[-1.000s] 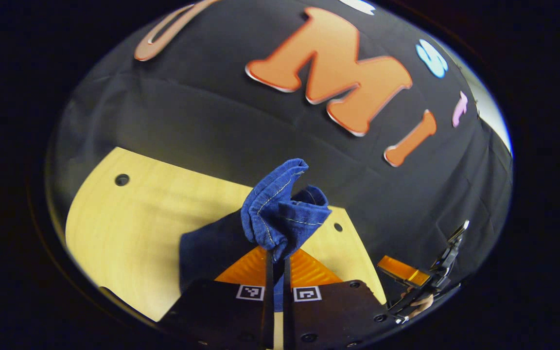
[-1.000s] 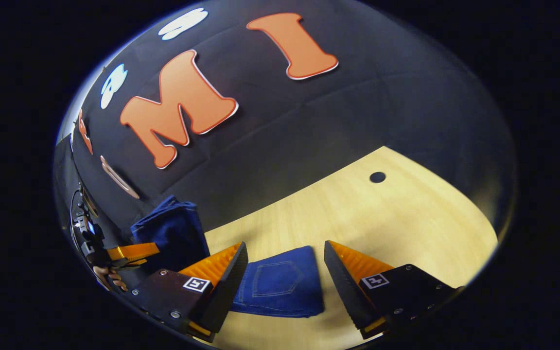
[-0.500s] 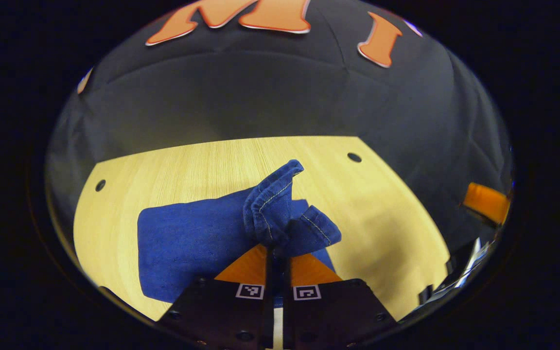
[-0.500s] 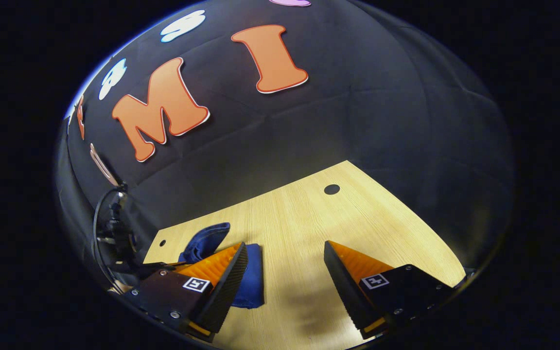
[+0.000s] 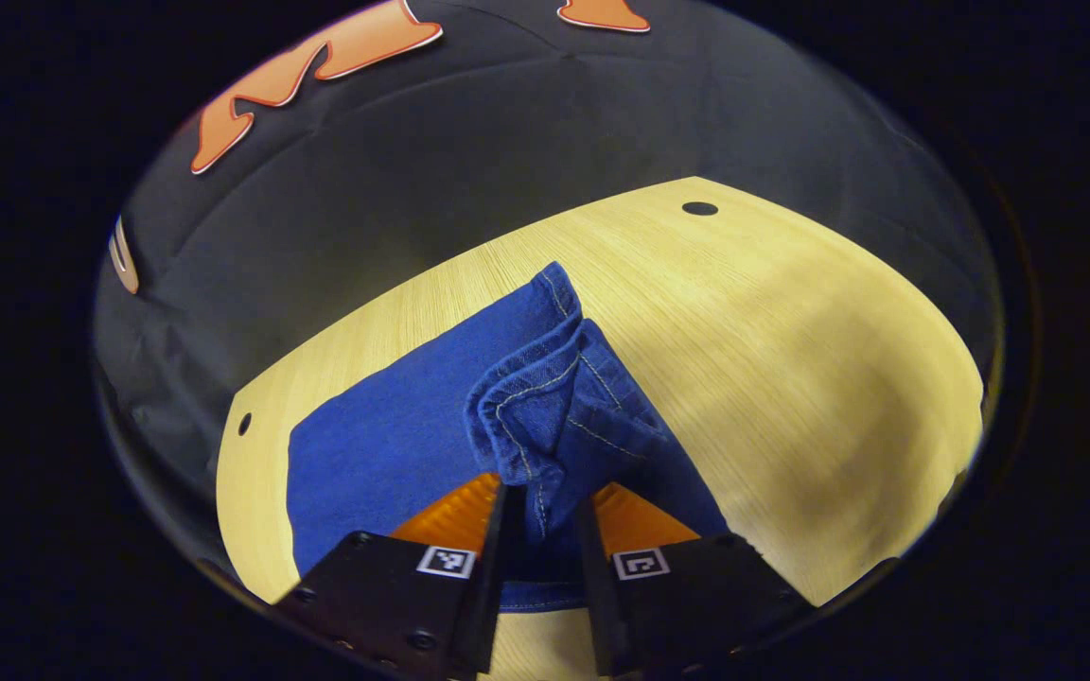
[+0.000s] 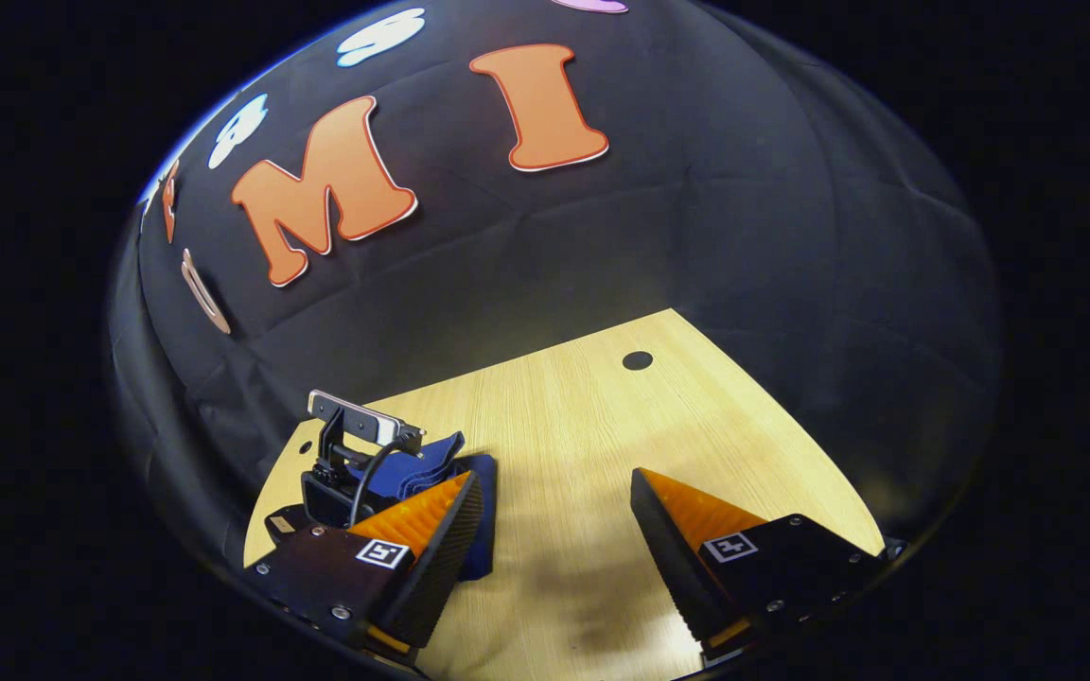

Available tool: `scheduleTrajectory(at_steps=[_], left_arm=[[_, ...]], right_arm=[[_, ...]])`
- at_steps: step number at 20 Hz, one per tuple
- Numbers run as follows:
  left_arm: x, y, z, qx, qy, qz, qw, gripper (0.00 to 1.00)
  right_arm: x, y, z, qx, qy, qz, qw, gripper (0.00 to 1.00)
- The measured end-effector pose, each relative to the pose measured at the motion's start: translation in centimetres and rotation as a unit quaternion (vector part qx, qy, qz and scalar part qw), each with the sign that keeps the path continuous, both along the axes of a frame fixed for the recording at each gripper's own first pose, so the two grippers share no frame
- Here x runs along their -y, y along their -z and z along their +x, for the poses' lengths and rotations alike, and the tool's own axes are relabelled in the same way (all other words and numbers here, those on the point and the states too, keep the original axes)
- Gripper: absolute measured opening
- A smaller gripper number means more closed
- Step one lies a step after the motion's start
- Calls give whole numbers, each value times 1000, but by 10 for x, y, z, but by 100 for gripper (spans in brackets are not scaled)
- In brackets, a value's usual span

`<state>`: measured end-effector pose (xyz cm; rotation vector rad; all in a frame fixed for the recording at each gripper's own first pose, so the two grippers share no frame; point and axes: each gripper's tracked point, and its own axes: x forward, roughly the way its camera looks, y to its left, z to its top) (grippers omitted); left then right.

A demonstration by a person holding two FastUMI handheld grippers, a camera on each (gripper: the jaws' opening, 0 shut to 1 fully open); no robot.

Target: Grasp the waist and the cuffs of the jeans and fold them to make the two legs overlap; first hold the waist and fold one-third of the jeans toward the cuffs, then hold the cuffs and fold the remaining one-third in the same direction to finish folding.

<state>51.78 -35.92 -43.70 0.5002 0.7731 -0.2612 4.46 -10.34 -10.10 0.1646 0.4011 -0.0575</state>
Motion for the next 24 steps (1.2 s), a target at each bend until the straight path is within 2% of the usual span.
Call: scheduleTrajectory(at_steps=[3,7,11,14,18,21,24], left_arm=[[8,-14,-15,-23,-3,-74,997,100],[7,-64,-24,-10,4,-146,989,99],[-31,-143,-20,70,-4,-169,983,99],[-68,-218,-12,143,-15,-188,972,99],[-127,-285,-16,230,-41,-196,952,98],[-184,-321,-13,286,-56,-194,937,98],[-237,-328,-26,304,-82,-207,926,98]], right_arm=[[-4,-5,-1,1,-3,-7,1000,97],[-6,-14,-3,7,-4,-26,1000,97],[-17,-36,-4,33,-2,-39,999,97],[-29,-54,-7,59,3,-53,997,97],[-56,-82,-15,104,7,-74,992,97],[-88,-101,-23,139,-3,-75,987,97],[-114,-117,-36,182,-10,-87,979,100]])
